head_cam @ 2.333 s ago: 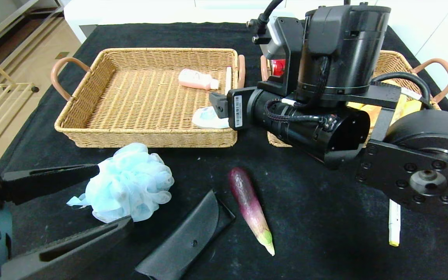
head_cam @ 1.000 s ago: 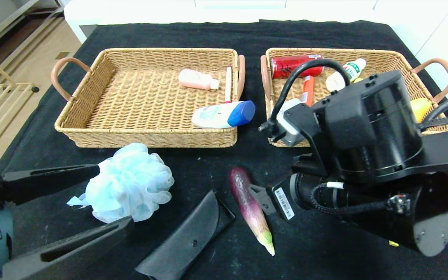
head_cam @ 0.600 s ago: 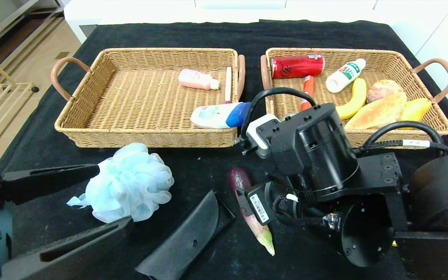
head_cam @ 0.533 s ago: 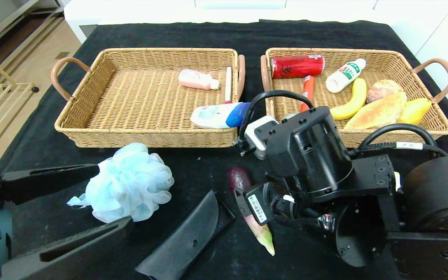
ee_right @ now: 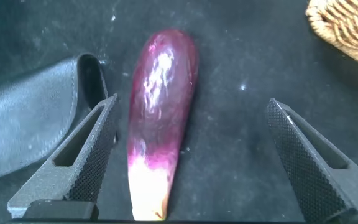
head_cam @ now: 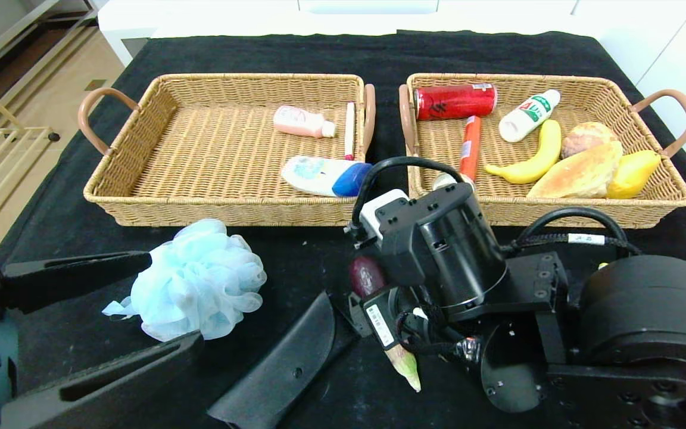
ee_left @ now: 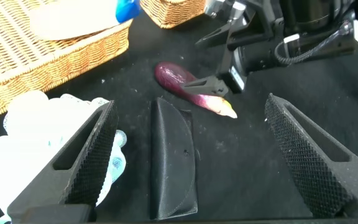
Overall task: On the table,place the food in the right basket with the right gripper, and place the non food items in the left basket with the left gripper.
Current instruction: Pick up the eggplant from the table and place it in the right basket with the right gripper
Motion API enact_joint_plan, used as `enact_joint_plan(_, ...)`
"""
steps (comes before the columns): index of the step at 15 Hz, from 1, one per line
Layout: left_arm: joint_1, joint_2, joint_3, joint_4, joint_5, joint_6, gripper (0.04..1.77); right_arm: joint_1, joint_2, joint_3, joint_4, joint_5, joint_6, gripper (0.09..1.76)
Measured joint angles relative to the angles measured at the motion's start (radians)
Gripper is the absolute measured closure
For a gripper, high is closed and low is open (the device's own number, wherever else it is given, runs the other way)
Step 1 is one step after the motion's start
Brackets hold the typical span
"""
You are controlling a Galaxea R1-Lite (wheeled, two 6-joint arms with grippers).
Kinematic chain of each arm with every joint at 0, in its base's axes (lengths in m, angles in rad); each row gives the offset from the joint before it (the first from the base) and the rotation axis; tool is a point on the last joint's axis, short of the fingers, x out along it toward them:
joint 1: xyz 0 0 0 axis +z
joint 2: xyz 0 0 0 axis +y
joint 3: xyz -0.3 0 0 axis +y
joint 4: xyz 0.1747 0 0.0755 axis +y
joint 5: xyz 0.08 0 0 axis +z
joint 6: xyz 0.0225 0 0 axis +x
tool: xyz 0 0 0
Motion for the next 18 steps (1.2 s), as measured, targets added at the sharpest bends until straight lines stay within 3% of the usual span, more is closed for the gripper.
enact_joint_plan(18, 0.000, -0.009, -0.001, 0.000, 0.000, 0.005, 0.09, -0.003, 0.074, -0.003, -0.041, -0.004, 0.000, 0.14)
